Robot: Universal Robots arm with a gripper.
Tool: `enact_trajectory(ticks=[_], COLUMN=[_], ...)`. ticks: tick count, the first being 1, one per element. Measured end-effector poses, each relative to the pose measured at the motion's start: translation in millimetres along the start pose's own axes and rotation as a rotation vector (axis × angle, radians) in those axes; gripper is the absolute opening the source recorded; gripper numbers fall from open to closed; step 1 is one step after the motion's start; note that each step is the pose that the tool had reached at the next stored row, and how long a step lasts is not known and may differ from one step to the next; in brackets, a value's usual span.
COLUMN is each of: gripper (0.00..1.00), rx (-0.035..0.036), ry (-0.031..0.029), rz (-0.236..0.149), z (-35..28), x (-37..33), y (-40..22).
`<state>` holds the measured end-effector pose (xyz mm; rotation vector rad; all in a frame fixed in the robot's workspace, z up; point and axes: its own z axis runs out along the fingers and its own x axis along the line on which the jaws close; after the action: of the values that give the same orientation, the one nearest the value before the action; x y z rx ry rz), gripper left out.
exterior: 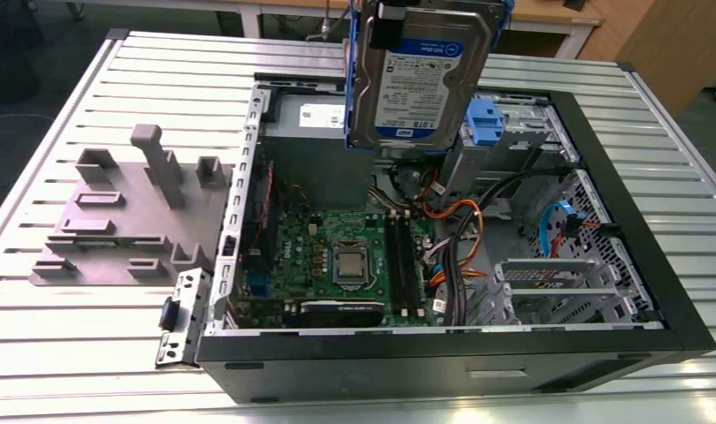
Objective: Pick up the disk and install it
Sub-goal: 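Insert the disk into the insertion slot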
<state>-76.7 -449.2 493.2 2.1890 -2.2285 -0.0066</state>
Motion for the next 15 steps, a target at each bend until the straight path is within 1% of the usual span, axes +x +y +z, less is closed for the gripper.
enact_trajectory(ticks=[1,6,10,15], gripper=[0.36,0.36,0.36,0.36], rx=[0.0001,0.0001,0.0,0.0002], ry=[0.0042,0.0044,0.0047,0.0084], rz=[0.0,0.0,0.0,0.0], z=[0.0,0.0,0.0,0.1], x=[0.0,0.2,2.1,6.8], y=[0.0,0.0,-0.1,-0.1])
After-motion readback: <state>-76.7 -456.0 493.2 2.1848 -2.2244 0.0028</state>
